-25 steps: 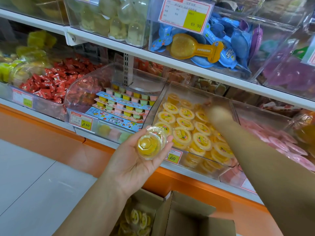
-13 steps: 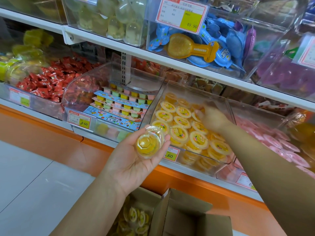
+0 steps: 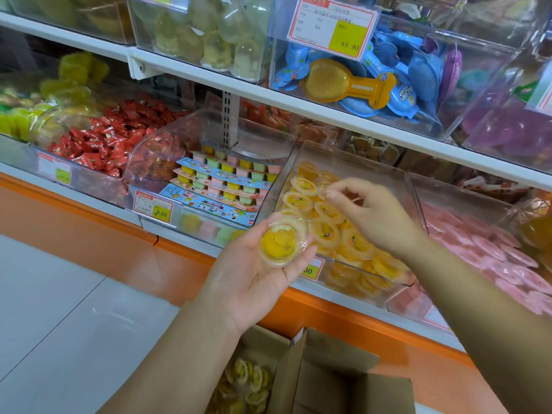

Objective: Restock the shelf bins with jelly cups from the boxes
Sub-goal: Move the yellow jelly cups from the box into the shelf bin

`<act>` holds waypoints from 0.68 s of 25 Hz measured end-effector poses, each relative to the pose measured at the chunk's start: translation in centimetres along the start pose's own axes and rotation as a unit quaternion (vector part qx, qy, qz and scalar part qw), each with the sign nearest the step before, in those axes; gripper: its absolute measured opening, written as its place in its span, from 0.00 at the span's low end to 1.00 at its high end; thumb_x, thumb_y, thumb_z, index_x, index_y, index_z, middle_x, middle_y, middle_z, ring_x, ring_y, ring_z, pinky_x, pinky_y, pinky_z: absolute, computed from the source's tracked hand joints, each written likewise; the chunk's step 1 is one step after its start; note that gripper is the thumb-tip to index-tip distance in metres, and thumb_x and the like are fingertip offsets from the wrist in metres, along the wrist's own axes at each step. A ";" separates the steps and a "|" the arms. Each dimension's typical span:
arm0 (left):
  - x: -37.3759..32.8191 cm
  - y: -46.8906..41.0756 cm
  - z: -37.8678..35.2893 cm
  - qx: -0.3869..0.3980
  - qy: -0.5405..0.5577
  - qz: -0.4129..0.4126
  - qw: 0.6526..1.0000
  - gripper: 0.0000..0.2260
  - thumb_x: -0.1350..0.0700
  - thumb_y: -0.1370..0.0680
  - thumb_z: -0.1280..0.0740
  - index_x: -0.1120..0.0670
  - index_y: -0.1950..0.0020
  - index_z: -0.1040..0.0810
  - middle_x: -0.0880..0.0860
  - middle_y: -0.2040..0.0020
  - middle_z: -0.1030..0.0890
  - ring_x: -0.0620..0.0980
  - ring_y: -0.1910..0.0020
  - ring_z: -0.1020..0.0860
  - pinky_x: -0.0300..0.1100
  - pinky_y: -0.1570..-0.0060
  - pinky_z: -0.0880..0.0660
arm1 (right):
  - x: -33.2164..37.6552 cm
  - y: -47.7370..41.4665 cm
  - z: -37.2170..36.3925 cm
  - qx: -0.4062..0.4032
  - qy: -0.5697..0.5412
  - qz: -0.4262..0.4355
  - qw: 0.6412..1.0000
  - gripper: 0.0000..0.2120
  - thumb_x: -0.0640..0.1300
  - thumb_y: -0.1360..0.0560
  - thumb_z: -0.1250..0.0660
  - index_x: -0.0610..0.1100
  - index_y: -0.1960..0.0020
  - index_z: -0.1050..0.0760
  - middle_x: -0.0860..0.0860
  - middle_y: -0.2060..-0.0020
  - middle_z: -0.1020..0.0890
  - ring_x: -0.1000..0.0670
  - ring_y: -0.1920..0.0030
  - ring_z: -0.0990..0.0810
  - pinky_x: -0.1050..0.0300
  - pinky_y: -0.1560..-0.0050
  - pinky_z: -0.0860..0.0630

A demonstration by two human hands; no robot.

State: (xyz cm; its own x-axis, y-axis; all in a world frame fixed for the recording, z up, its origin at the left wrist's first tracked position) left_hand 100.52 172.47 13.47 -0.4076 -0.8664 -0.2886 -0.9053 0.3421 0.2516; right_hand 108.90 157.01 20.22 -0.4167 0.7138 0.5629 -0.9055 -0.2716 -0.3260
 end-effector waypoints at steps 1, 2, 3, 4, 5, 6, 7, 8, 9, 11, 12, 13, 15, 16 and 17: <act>-0.1 0.1 -0.2 0.002 -0.001 -0.003 1.000 0.20 0.57 0.29 0.33 0.59 0.38 0.21 0.63 0.39 0.19 0.60 0.38 0.21 0.57 0.35 0.27 | 2.2 1.2 -0.7 0.034 -0.035 0.027 0.998 0.06 0.53 0.26 0.32 0.53 0.51 0.20 0.54 0.56 0.18 0.57 0.56 0.22 0.65 0.53 0.27; 0.0 0.2 -0.4 0.013 -0.006 -0.005 1.000 0.19 0.56 0.28 0.34 0.60 0.39 0.20 0.63 0.38 0.19 0.60 0.36 0.21 0.57 0.33 0.28 | 4.1 2.3 -1.4 0.065 -0.059 0.046 0.995 0.11 0.57 0.28 0.31 0.54 0.49 0.21 0.54 0.56 0.19 0.57 0.58 0.23 0.68 0.56 0.29; 0.3 0.2 -0.6 0.028 -0.018 0.001 0.999 0.19 0.55 0.26 0.35 0.61 0.39 0.20 0.63 0.37 0.20 0.60 0.35 0.22 0.56 0.33 0.28 | 5.4 3.1 -2.1 0.092 -0.055 0.058 0.992 0.17 0.61 0.31 0.30 0.55 0.47 0.21 0.55 0.57 0.21 0.57 0.60 0.24 0.69 0.58 0.29; 0.5 0.3 -0.8 0.033 -0.039 0.001 0.999 0.19 0.53 0.26 0.36 0.62 0.39 0.19 0.64 0.37 0.20 0.60 0.35 0.22 0.54 0.34 0.26 | 6.2 3.7 -2.8 0.104 -0.023 0.072 0.992 0.21 0.64 0.33 0.29 0.56 0.44 0.22 0.57 0.57 0.24 0.57 0.61 0.25 0.69 0.59 0.29; 0.5 0.5 -1.0 0.031 -0.058 0.000 0.998 0.20 0.52 0.25 0.37 0.62 0.40 0.18 0.64 0.37 0.20 0.60 0.35 0.22 0.52 0.36 0.25 | 6.6 4.1 -3.4 0.109 0.014 0.084 0.990 0.23 0.64 0.34 0.29 0.58 0.42 0.24 0.59 0.57 0.26 0.58 0.62 0.26 0.67 0.59 0.29; 0.5 0.6 -1.0 0.022 -0.068 -0.002 0.997 0.21 0.50 0.24 0.38 0.62 0.39 0.19 0.64 0.37 0.20 0.59 0.35 0.22 0.52 0.37 0.24 | 6.6 4.2 -3.7 0.102 0.028 0.087 0.991 0.21 0.62 0.34 0.28 0.59 0.42 0.24 0.59 0.57 0.27 0.58 0.61 0.26 0.67 0.58 0.29; 0.4 0.6 -0.8 0.013 -0.071 -0.007 0.997 0.21 0.49 0.22 0.39 0.61 0.36 0.21 0.64 0.37 0.20 0.60 0.36 0.21 0.53 0.36 0.25 | 6.4 4.1 -3.7 0.095 0.006 0.069 0.993 0.18 0.57 0.32 0.27 0.58 0.43 0.23 0.59 0.57 0.27 0.59 0.59 0.26 0.67 0.57 0.30; 0.3 0.6 -0.7 -0.002 -0.068 -0.010 0.998 0.21 0.48 0.19 0.41 0.60 0.34 0.23 0.63 0.37 0.20 0.60 0.37 0.21 0.55 0.35 0.26 | 5.8 3.9 -3.5 0.090 -0.066 0.036 0.993 0.13 0.52 0.30 0.26 0.57 0.46 0.21 0.58 0.55 0.24 0.59 0.58 0.24 0.68 0.56 0.29; 0.1 0.6 -0.4 -0.023 -0.059 -0.016 0.998 0.19 0.48 0.18 0.41 0.59 0.33 0.24 0.62 0.38 0.19 0.59 0.38 0.20 0.57 0.34 0.27 | 4.9 3.6 -3.0 0.095 -0.183 -0.024 0.978 0.10 0.47 0.28 0.28 0.54 0.47 0.20 0.55 0.53 0.21 0.58 0.56 0.22 0.67 0.55 0.27; -0.4 0.6 0.2 -0.060 -0.050 -0.038 0.996 0.16 0.52 0.18 0.39 0.59 0.34 0.24 0.61 0.41 0.17 0.58 0.41 0.18 0.57 0.37 0.26 | 2.1 2.5 -2.0 0.114 -0.470 -0.179 0.857 0.12 0.43 0.27 0.33 0.46 0.44 0.20 0.46 0.49 0.17 0.50 0.54 0.18 0.60 0.56 0.20; -0.6 0.6 0.4 -0.070 -0.052 -0.045 0.995 0.15 0.54 0.18 0.37 0.59 0.34 0.24 0.60 0.42 0.16 0.58 0.42 0.17 0.56 0.39 0.24 | 0.4 2.2 -1.3 0.112 -0.561 -0.246 0.782 0.15 0.42 0.29 0.32 0.41 0.43 0.22 0.41 0.48 0.18 0.46 0.53 0.17 0.57 0.56 0.18; -0.7 0.7 0.3 -0.073 -0.053 -0.049 0.995 0.14 0.55 0.19 0.36 0.58 0.35 0.24 0.60 0.43 0.16 0.58 0.44 0.17 0.55 0.40 0.23 | -1.4 1.8 -0.5 0.099 -0.600 -0.299 0.735 0.19 0.42 0.33 0.31 0.38 0.43 0.23 0.38 0.48 0.18 0.43 0.53 0.16 0.55 0.57 0.18; -0.9 0.7 0.3 -0.077 -0.052 -0.051 0.994 0.12 0.57 0.19 0.36 0.57 0.35 0.24 0.60 0.45 0.16 0.59 0.46 0.16 0.53 0.43 0.22 | -3.3 1.1 0.9 0.070 -0.608 -0.344 0.712 0.21 0.44 0.37 0.31 0.36 0.46 0.24 0.38 0.52 0.19 0.42 0.57 0.18 0.56 0.60 0.21; -1.0 0.7 0.3 -0.081 -0.050 -0.052 0.994 0.12 0.58 0.18 0.37 0.56 0.35 0.24 0.61 0.45 0.16 0.59 0.46 0.16 0.53 0.44 0.22 | -4.5 0.6 1.4 0.043 -0.579 -0.355 0.732 0.16 0.45 0.34 0.33 0.37 0.50 0.24 0.40 0.56 0.19 0.44 0.59 0.20 0.57 0.62 0.24; -1.0 0.6 0.5 -0.082 -0.045 -0.050 0.994 0.12 0.58 0.18 0.37 0.56 0.35 0.24 0.61 0.45 0.16 0.59 0.47 0.16 0.53 0.45 0.22 | -5.8 -0.1 1.9 0.018 -0.546 -0.349 0.762 0.09 0.44 0.30 0.35 0.39 0.55 0.24 0.42 0.61 0.19 0.46 0.62 0.23 0.59 0.64 0.26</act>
State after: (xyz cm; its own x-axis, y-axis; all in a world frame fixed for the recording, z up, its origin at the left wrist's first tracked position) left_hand 100.35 173.71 13.47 -0.3317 -0.8542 -0.4003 -0.9137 0.1852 0.3618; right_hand 111.24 151.66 18.44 0.3673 -0.2639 0.8919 -0.9301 -0.1027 0.3527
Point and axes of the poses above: each hand's wrist, its own y-axis away from the middle knuckle, its own z-axis out of the back of the hand, x = y × z, the point moved 6 cm from there along -y, towards the middle knuckle
